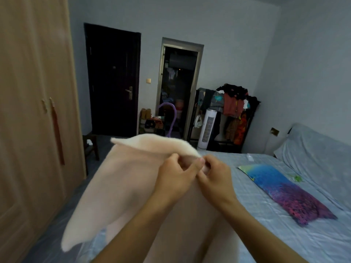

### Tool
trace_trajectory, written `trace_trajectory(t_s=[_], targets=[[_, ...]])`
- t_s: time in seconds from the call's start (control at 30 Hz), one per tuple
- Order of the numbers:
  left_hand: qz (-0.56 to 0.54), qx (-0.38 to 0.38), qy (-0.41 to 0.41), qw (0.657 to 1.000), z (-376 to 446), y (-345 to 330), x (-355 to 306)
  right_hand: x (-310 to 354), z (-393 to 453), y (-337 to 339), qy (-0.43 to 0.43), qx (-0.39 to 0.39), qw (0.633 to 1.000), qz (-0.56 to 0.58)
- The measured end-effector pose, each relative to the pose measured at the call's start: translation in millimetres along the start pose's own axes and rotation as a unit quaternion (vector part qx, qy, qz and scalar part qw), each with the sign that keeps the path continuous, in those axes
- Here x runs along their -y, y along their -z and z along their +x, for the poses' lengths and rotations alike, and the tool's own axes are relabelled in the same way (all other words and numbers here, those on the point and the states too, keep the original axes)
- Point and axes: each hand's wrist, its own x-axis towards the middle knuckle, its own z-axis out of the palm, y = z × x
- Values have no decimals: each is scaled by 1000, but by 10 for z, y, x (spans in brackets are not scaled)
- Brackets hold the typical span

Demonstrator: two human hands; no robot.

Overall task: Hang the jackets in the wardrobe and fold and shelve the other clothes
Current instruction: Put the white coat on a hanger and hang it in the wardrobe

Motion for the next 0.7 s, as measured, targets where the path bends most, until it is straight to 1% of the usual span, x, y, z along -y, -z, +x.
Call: trace_trajectory(t_s=[0.1,0.17,0.2,0.27,0.33,0.37,0.4,0.43,0.5,0.53,0.6,0.7], targets=[[30,-81,29,996,-88,-24,-4,198,-214,-55,-4,35,997,62],[46,-121,37,991,-160,83,15,302,-320,-49,-18,93,989,112],[39,-131,40,990,-202,150,7,366,-364,-22,-34,127,979,158],[16,-135,55,989,-290,291,-25,454,-436,49,-54,205,942,259],[20,-124,75,989,-395,445,-75,494,-516,118,-34,273,907,320],[37,-116,80,989,-457,533,-81,487,-557,157,-24,295,893,338],[74,-117,81,987,-525,626,-77,457,-588,195,-20,302,884,356],[125,-128,72,981,-596,719,-76,410,-601,235,-26,292,879,376],[252,-158,57,953,-767,933,-77,256,-586,293,-61,241,877,411],[304,-169,58,936,-879,1020,-109,164,-570,312,-73,211,885,407],[378,-181,54,906,-1100,1158,-179,6,-549,332,-62,172,913,365],[434,-192,25,880,-1449,1259,-272,-77,-572,309,-7,155,935,319]])
